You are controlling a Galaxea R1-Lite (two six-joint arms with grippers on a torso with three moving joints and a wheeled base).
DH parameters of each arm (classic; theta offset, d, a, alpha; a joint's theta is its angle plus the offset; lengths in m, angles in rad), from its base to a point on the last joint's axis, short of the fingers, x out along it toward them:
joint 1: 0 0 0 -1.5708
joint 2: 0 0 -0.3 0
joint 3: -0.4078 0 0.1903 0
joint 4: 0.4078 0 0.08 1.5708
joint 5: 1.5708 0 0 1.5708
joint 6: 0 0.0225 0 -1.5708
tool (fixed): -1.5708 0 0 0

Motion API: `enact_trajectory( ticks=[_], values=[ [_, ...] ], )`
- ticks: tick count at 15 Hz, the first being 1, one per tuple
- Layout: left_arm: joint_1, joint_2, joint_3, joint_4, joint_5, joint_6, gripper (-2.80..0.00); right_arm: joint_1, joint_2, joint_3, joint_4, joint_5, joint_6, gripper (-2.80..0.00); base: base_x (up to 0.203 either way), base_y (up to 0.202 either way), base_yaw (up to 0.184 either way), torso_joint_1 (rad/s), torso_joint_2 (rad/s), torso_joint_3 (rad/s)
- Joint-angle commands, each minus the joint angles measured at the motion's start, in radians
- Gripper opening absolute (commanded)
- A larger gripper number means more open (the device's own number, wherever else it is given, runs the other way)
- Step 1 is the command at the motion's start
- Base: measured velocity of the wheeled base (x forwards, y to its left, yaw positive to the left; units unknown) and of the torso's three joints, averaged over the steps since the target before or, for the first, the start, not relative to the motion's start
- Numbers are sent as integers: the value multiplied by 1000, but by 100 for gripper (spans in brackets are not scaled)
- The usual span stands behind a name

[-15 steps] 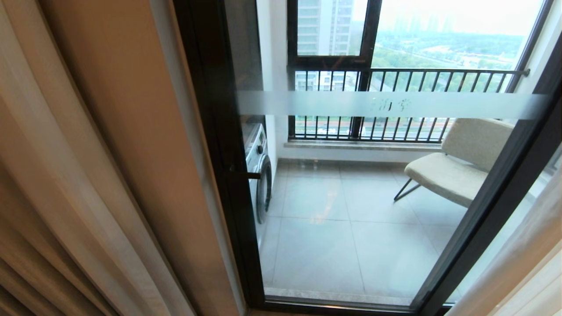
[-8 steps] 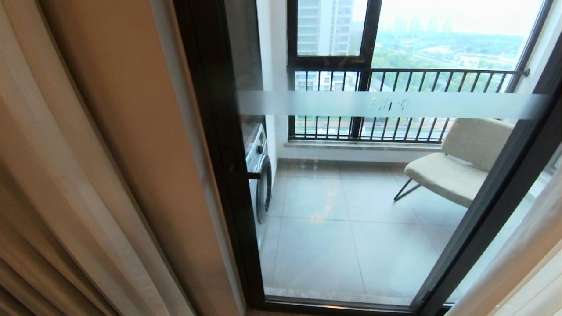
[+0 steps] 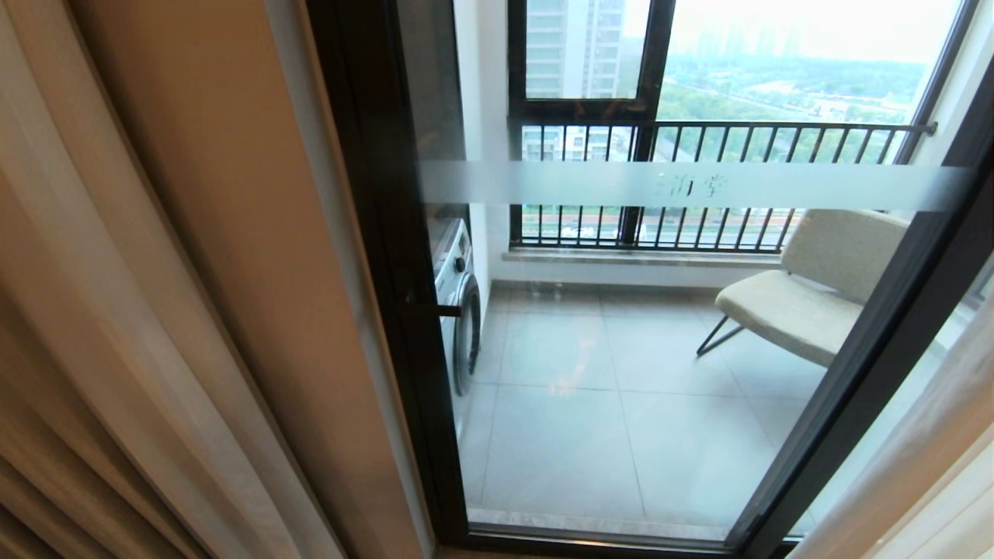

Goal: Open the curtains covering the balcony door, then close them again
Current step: Pull the inner curtains open on both sides

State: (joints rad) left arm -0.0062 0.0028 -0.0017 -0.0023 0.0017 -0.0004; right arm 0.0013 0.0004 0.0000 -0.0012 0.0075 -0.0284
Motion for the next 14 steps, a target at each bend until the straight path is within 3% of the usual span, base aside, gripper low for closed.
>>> enact_trajectory(
  ticks=[1, 14],
  values=[
    [0, -3, 0, -1, 1, 0, -280, 2, 0, 0, 0, 0, -1, -280, 0, 0, 0, 0, 0, 0],
    [0, -3, 0, -1, 0, 0, -280, 0, 0, 0, 0, 0, -1, -280, 0, 0, 0, 0, 0, 0]
  ],
)
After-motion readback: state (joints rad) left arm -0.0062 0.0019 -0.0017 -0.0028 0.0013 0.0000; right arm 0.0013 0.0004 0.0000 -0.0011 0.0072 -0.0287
